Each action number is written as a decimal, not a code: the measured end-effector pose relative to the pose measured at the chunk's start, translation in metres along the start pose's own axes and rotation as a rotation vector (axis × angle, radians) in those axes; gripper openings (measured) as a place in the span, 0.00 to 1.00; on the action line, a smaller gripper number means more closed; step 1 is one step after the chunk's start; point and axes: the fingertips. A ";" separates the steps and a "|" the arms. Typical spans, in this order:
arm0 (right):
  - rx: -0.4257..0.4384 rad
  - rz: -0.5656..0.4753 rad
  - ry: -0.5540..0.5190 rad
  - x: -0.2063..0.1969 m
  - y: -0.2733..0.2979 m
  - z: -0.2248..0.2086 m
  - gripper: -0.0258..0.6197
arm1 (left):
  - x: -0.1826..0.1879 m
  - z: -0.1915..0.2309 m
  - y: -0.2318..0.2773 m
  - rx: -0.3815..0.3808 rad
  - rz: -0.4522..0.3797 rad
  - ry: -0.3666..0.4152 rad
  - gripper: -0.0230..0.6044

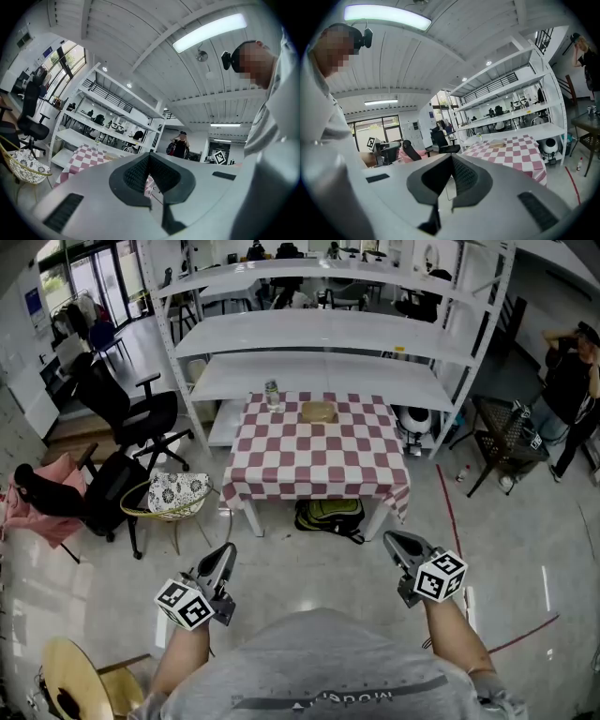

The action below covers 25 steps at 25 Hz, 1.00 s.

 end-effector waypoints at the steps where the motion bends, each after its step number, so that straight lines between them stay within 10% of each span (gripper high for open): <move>1: -0.001 -0.002 0.000 0.002 0.000 -0.001 0.08 | 0.000 -0.001 0.001 -0.001 0.001 0.001 0.04; 25: 0.093 0.021 -0.003 0.002 -0.058 -0.068 0.08 | -0.034 -0.089 0.068 0.034 0.012 0.019 0.04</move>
Point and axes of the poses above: the fingertips, and each gripper's own axes: y forward along the fingers, z to its left, x out of its top, and after that the axes turned 1 degree about -z, right-handed
